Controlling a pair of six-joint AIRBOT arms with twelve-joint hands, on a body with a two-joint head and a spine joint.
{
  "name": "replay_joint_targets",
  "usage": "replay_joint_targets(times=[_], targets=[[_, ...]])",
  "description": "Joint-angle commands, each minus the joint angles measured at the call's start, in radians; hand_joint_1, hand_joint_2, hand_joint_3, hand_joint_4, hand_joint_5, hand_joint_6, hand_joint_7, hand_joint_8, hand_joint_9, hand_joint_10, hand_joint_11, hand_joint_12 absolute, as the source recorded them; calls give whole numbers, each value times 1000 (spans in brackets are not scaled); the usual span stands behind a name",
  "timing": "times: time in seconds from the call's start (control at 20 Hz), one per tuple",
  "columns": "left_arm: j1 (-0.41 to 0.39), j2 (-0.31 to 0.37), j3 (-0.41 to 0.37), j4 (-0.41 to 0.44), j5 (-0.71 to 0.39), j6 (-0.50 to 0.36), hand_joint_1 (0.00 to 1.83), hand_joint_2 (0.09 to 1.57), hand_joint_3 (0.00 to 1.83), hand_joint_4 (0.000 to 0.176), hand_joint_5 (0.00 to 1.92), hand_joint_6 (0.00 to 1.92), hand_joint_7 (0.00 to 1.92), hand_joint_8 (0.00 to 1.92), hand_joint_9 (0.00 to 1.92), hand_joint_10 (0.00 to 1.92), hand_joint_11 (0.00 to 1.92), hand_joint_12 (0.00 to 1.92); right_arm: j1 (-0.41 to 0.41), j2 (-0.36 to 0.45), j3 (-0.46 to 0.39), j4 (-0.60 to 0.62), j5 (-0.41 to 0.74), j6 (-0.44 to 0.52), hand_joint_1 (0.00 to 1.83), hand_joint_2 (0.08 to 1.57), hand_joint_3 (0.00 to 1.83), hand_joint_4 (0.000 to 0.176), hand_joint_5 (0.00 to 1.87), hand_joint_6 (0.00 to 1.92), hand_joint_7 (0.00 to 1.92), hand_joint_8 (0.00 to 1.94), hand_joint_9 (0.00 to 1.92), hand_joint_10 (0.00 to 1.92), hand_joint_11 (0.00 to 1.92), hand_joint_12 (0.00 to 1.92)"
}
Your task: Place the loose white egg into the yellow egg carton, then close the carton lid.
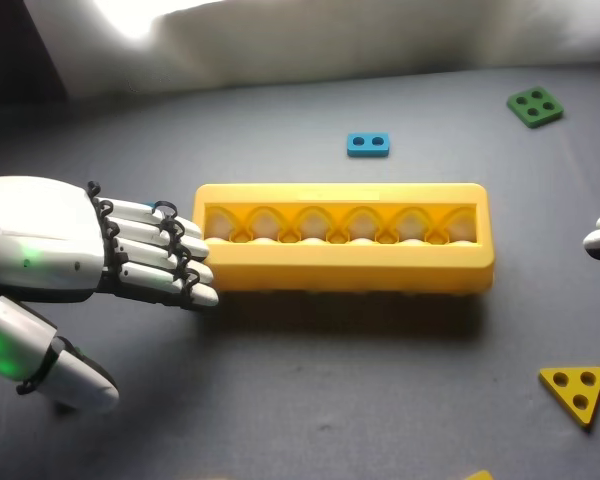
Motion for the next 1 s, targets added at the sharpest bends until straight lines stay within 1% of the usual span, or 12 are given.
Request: replay_joint_targets(times=[0.0,0.05,0.1,0.2,0.4,0.45,0.55,0.6,0.7,0.8,0.9,0.95], targets=[[7,3,0,-23,-23,-4,0,1164,4,0,152,3,156,5,133,7,21,167,15,14,-2,42,8,5,566,792,3,0,184,5,153,4,121,4,38,204],[9,3,-1,-23,-20,-2,0,1166,4,0,153,3,159,6,137,8,22,169,15,14,-2,42,8,5,508,799,2,0,174,1,150,1,120,1,7,276],[9,2,-2,-23,-17,1,0,1166,4,0,159,5,167,8,142,9,23,170,15,14,-3,42,8,5,508,797,0,0,178,3,157,4,125,2,1,291],[9,3,2,-23,-16,3,0,1162,2,0,151,1,163,5,133,4,19,173,15,14,-4,41,8,5,511,802,1,0,174,0,141,0,106,0,0,283],[-9,26,17,-29,-81,3,0,1175,6,0,145,0,155,0,130,1,18,182,14,14,-6,40,8,5,514,799,0,0,162,0,131,0,93,0,0,274],[-16,42,23,-32,-120,3,0,1166,1,0,132,0,151,0,126,0,5,179,14,14,-7,39,8,4,531,798,0,0,157,0,129,0,91,0,0,272],[-20,75,40,-33,-184,8,0,1154,0,0,121,0,142,0,124,0,3,182,14,14,-7,38,8,3,505,813,5,0,141,0,120,0,81,0,0,259],[-20,89,45,-34,-205,16,0,1150,0,0,125,3,150,4,134,4,11,187,13,14,-8,38,8,3,486,832,8,0,111,0,88,0,61,0,0,235],[-21,128,51,-36,-251,37,0,1155,0,0,130,4,154,5,127,1,2,186,13,14,-10,36,8,2,515,827,2,0,88,0,67,0,49,0,0,177],[-27,162,46,-36,-305,51,0,1158,0,0,128,3,150,2,120,0,0,188,13,14,-10,34,9,2,499,831,1,0,122,4,88,3,66,2,0,225],[-43,200,36,-36,-371,74,0,1150,0,0,111,0,122,0,90,0,0,125,13,14,-10,30,10,-3,469,832,1,0,132,3,99,3,74,2,0,261],[-58,222,28,-37,-405,79,0,1146,0,0,102,0,112,0,82,0,0,97,12,14,-11,30,13,-22,452,831,0,0,135,3,103,3,73,1,0,264]])
